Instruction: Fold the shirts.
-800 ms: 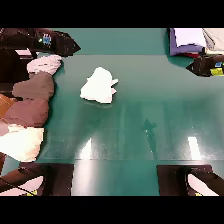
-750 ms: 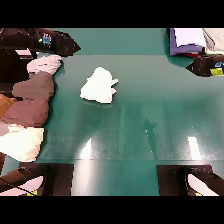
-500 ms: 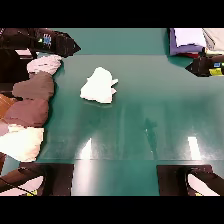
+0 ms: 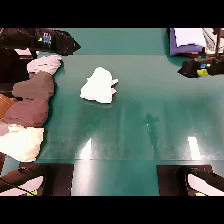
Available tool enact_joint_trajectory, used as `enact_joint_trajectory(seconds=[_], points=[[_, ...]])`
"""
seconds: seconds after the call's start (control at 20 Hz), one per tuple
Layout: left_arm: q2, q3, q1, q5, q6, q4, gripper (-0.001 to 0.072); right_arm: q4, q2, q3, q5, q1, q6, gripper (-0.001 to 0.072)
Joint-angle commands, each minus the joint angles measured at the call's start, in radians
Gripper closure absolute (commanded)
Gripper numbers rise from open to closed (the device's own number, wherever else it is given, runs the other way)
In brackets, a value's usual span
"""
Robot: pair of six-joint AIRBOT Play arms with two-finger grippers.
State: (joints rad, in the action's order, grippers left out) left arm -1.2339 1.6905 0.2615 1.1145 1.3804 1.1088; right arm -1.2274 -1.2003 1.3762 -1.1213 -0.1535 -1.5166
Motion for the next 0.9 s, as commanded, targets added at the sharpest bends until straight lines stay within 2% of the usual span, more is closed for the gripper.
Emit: enact_joint_trajectory(seconds=[0.0, 0.05, 0.1, 0.15, 0.3, 0.6, 0.8, 0.85], points=[[0.000, 0.000, 0.001, -0.048, -0.001, 0.006, 0.0679, 0.004, -0.078, 0.024, 0.054, 0.005, -0.001, 0.0696], [-0.007, 0.000, 0.001, -0.077, -0.001, 0.014, 0.0656, 0.003, -0.095, 0.050, 0.011, 0.008, -0.001, 0.0696], [-0.022, -0.002, 0.001, -0.090, 0.000, 0.031, 0.0353, 0.005, -0.106, 0.077, -0.027, 0.010, -0.001, 0.0696], [-0.045, -0.010, 0.001, -0.094, 0.021, 0.066, 0.0115, 0.005, -0.110, 0.104, -0.045, 0.010, -0.001, 0.0696], [-0.164, -0.064, 0.001, -0.082, 0.071, 0.117, 0.0116, 0.005, -0.109, 0.204, -0.074, 0.010, -0.001, 0.0696], [-0.462, -0.105, 0.001, -0.107, 0.070, 0.008, 0.0116, 0.006, -0.109, 0.421, -0.087, 0.008, -0.002, 0.0696], [-0.533, -0.105, 0.001, -0.115, 0.070, -0.014, 0.0120, 0.006, -0.109, 0.491, -0.161, 0.007, -0.002, 0.0696], [-0.532, -0.103, 0.001, -0.124, 0.070, -0.016, 0.0296, 0.006, -0.109, 0.499, -0.186, 0.007, -0.002, 0.0696]])
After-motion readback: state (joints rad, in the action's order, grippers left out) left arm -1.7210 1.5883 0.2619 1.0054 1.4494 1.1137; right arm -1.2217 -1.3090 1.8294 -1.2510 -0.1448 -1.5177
